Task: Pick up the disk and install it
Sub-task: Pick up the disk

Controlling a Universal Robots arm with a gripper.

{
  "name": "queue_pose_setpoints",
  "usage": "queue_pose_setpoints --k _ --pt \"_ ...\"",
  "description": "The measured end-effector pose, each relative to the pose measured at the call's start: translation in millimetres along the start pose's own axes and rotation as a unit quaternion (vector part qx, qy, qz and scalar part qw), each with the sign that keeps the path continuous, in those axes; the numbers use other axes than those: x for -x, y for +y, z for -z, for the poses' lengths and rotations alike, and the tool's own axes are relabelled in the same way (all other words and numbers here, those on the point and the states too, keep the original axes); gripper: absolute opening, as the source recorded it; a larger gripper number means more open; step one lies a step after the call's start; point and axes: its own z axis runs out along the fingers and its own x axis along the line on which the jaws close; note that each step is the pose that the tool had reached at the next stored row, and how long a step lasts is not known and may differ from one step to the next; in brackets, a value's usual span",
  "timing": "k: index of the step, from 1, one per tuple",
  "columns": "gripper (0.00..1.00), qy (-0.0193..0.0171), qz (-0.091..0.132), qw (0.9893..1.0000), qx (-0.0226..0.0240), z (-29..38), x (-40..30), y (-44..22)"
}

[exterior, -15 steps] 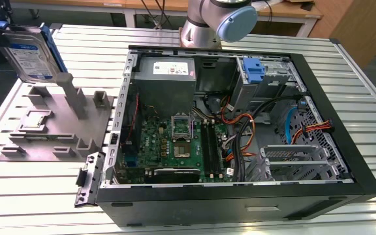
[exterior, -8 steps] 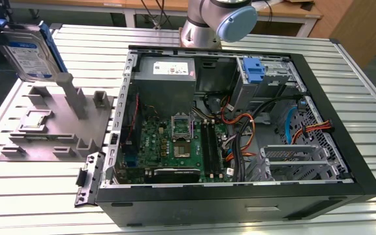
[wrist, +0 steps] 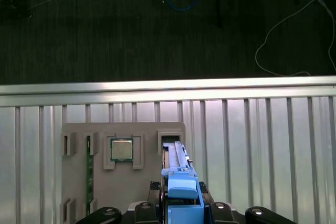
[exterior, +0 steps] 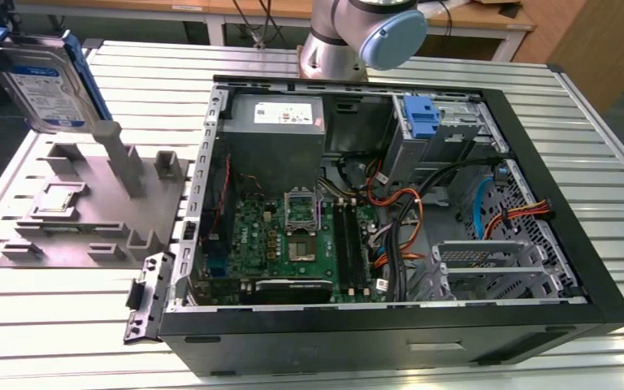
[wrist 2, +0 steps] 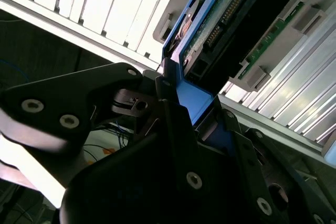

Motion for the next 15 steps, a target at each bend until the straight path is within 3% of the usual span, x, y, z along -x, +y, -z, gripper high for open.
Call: queue_pose_setpoints --k 15 --pt "0.37 0.0000 0.000 1.0000 0.0000 9.4 0.5 0.3"
